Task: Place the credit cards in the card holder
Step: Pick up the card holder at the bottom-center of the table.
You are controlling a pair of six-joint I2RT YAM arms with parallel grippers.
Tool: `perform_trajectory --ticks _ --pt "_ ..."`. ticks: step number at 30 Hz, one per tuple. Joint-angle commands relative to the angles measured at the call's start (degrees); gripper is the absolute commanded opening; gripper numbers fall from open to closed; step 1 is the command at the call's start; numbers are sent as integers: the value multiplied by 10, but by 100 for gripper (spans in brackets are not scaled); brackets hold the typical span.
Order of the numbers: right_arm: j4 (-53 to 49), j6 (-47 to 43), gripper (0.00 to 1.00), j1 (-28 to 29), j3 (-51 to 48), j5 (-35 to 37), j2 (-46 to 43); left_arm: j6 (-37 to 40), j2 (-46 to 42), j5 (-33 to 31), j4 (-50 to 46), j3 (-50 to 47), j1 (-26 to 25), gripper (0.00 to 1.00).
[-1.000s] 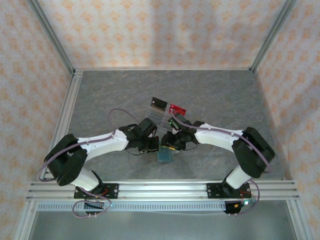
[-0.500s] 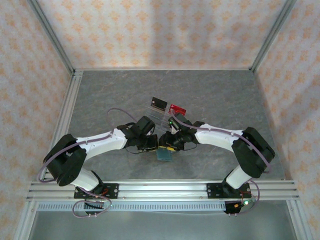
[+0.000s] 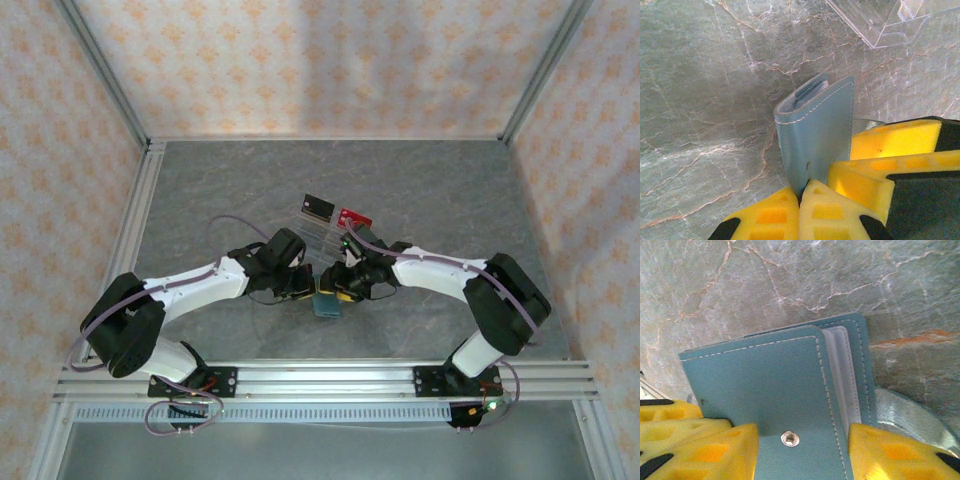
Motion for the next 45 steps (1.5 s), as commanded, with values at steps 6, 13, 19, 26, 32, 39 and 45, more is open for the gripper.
perform_trajectory --ticks 6,13,19,26,32,39,45 --pt "68 23 50 0 -19 -47 -15 -7 -10 12 21 -11 7 0" --pt "103 47 49 -6 -42 -64 -32 -10 -8 16 35 -25 9 0" --pt "139 66 46 -21 -64 -83 -52 -14 -10 22 52 -42 13 0" --pt "164 77 45 -21 -67 -96 -51 -20 -14 28 70 -50 13 0" --pt "161 72 45 -16 -68 -92 -39 -26 -16 36 87 -51 13 0" --pt "154 66 45 -8 -75 -84 -20 -40 -19 40 116 -55 13 0" --pt "163 66 43 -7 -82 -88 -2 -52 -24 42 132 -60 14 0"
